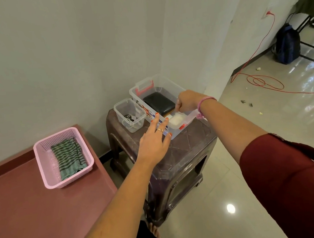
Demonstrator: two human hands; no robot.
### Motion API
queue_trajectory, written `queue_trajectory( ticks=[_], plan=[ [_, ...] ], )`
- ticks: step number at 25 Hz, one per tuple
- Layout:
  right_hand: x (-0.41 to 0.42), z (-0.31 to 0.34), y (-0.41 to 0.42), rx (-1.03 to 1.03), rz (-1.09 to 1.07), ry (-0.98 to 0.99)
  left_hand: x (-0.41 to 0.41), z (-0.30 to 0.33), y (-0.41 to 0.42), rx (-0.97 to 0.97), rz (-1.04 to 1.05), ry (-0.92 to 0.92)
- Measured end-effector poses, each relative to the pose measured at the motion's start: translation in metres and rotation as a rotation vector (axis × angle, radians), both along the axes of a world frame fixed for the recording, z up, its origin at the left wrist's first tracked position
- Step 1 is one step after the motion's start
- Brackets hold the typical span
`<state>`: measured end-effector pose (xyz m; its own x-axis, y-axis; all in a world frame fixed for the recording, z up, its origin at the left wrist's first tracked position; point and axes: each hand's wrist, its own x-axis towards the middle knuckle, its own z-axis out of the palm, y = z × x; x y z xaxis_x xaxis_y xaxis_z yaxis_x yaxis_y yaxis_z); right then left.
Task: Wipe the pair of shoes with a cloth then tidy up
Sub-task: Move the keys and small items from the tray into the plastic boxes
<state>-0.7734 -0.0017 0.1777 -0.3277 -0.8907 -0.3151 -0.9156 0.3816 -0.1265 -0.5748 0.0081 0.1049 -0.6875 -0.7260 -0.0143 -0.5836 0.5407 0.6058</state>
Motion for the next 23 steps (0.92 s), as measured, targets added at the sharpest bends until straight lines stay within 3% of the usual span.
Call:
queue_trajectory(
  ticks=[4, 15, 18, 23],
  plan=[
    [0.017, -0.014, -0.002, 0.198, 0.045, -0.047, -0.001, -0.004, -0.001, 0.014, 0.004, 0.038],
    [0.005, -0.027, -0.011, 0.143, 0.011, -0.056, 0.002, -0.002, -0.006, 0.032, 0.004, 0.064],
    [-0.003, -0.008, -0.011, -0.025, -0.016, -0.065, 0.004, 0.001, -0.007, 0.026, 0.001, 0.049],
    [-0.003, 0.018, 0.024, -0.43, -0.24, -0.341, 0.007, 0.01, -0.004, 0.073, -0.011, 0.024]
  ],
)
